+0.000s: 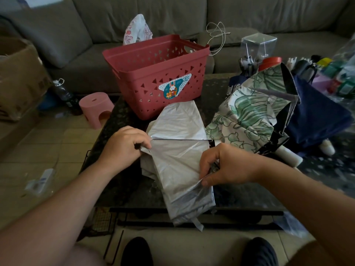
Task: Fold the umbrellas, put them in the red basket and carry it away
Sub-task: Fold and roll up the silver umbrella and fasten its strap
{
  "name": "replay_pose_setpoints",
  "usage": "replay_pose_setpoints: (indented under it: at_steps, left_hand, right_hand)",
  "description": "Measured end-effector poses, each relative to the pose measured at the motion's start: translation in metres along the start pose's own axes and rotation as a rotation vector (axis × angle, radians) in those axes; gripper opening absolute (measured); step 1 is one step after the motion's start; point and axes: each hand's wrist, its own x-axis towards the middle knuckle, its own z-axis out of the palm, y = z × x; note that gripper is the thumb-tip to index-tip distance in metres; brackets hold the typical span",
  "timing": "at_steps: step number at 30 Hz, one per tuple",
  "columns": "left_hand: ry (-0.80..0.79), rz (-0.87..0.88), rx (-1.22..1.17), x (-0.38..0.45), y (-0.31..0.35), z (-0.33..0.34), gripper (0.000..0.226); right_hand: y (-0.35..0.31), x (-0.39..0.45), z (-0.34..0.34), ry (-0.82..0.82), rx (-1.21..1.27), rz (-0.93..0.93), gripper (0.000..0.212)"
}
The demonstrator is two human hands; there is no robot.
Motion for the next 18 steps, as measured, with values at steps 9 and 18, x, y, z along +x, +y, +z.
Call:
replay_pose_setpoints:
  at_steps: [9,18]
  left_hand:
    - [-0.100,-0.063,0.064,0.001,0.006,0.001,0.057]
    - [-0.332,0.205,0.031,-0.015,0.072,0.037,0.046]
  right_hand:
    - [0.004,0.003,0.021,-0.073,-0.237,-0.026,0.014]
    - [0.011,0.006,0.035,-0.137,-0.425,-0.094,0.016]
